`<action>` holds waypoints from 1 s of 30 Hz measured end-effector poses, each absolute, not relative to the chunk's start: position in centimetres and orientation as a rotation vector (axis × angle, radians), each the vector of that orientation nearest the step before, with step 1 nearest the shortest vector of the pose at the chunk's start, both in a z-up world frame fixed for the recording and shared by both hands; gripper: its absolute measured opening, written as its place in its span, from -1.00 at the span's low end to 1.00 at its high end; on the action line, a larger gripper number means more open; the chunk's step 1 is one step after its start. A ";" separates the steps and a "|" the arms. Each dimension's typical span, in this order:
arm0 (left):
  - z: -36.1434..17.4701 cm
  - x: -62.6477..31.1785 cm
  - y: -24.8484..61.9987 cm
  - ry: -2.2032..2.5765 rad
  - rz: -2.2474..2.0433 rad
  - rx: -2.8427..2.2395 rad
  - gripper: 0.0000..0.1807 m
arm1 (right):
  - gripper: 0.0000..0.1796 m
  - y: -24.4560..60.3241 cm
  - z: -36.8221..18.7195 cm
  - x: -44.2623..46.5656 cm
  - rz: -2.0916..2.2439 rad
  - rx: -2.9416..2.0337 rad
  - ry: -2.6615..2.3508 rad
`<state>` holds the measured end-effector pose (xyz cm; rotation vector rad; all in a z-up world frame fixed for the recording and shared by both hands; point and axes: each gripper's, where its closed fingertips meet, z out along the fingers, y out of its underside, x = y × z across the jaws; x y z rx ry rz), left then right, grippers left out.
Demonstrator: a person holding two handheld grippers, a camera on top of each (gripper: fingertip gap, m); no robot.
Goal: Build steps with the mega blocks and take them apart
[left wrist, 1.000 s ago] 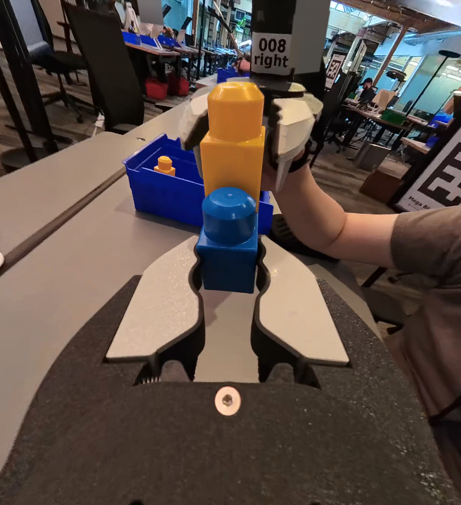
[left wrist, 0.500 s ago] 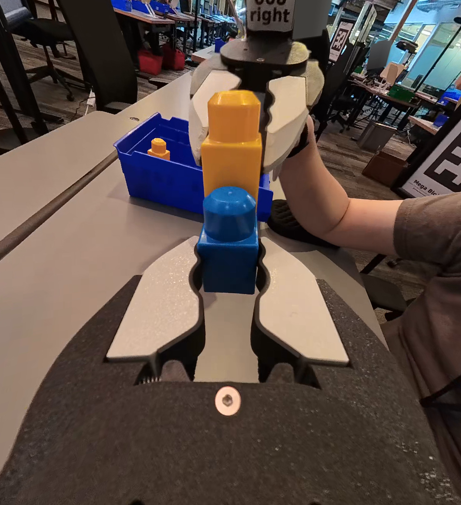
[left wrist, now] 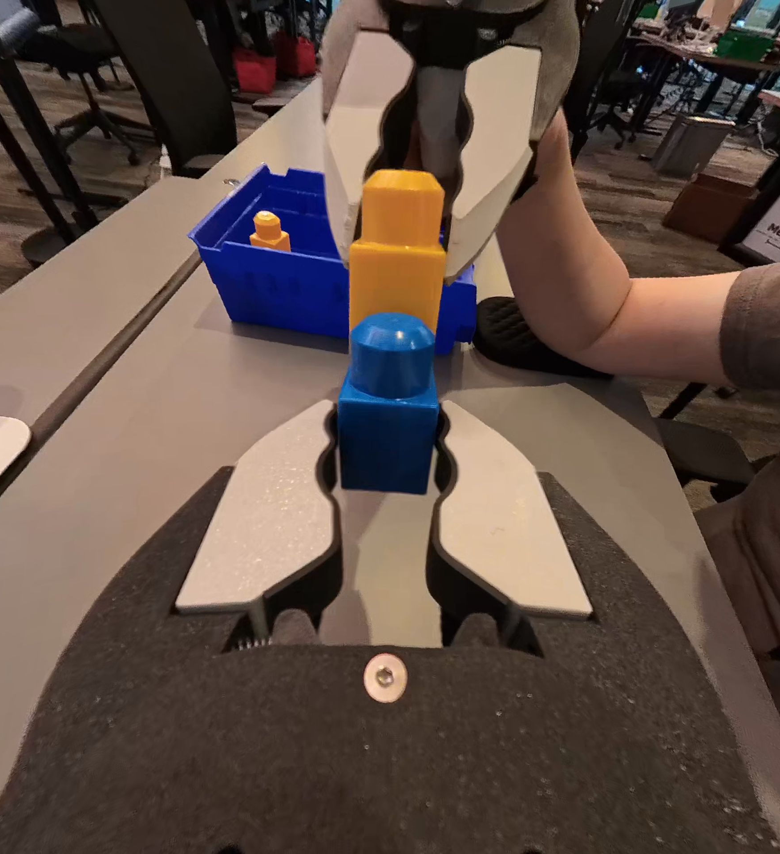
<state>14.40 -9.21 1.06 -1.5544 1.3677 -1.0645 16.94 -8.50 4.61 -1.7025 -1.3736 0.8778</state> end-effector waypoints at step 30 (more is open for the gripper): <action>-0.2 13.6 -9.4 1.444 -1.043 -1.590 -0.58 | -0.60 2.1 -8.0 50.7 -0.077 -2.441 -0.797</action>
